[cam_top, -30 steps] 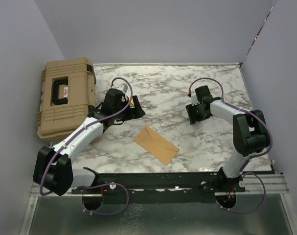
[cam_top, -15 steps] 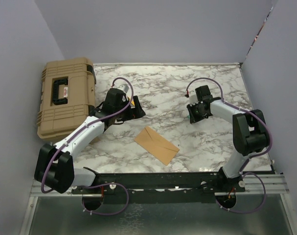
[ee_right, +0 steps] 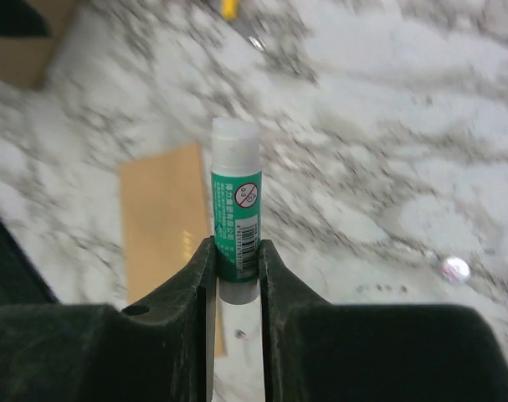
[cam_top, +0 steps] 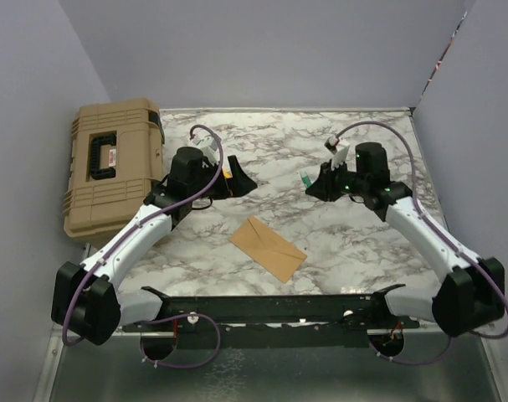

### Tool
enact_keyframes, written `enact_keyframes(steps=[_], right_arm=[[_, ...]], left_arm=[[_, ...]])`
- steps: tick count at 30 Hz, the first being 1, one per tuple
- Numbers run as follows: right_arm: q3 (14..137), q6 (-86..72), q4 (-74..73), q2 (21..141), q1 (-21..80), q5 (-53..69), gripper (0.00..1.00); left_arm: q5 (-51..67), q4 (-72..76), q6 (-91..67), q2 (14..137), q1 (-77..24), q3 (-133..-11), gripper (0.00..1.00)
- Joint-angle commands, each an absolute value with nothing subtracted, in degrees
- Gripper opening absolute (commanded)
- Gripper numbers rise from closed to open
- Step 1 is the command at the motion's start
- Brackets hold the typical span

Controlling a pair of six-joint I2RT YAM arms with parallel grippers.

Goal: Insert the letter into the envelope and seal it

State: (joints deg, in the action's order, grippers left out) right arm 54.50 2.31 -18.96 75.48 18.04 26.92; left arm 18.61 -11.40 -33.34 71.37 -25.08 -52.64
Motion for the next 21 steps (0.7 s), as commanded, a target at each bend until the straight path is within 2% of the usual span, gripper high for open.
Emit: enact_keyframes(steps=[1, 5, 8, 13, 17, 21], right_arm=[[50.11, -16.61, -2.50, 65.95, 18.10, 42.24, 0.06], [45.98, -33.71, 12.95, 59.37, 18.11, 46.80, 0.07], [44.10, -44.11, 22.66, 56.92, 18.15, 49.57, 0.07], [44.36, -51.99, 26.72, 55.56, 18.19, 53.43, 0.08], [45.17, -52.66, 24.35, 53.69, 18.23, 55.15, 0.08], [45.10, -52.76, 21.83, 51.70, 18.23, 56.39, 0.08]], left_arm=[[29.18, 7.07, -39.80, 65.52, -25.09, -50.67, 0.99], [31.96, 22.61, -46.90, 62.63, -26.50, -48.19, 0.99], [32.07, 25.38, -46.50, 62.52, -30.04, -49.89, 0.99], [29.00, 26.36, -44.03, 64.37, -39.67, -52.20, 0.98], [22.79, 28.06, -45.96, 65.97, -44.00, -53.04, 0.87], [19.68, 30.36, -47.84, 67.31, -46.23, -53.81, 0.69]])
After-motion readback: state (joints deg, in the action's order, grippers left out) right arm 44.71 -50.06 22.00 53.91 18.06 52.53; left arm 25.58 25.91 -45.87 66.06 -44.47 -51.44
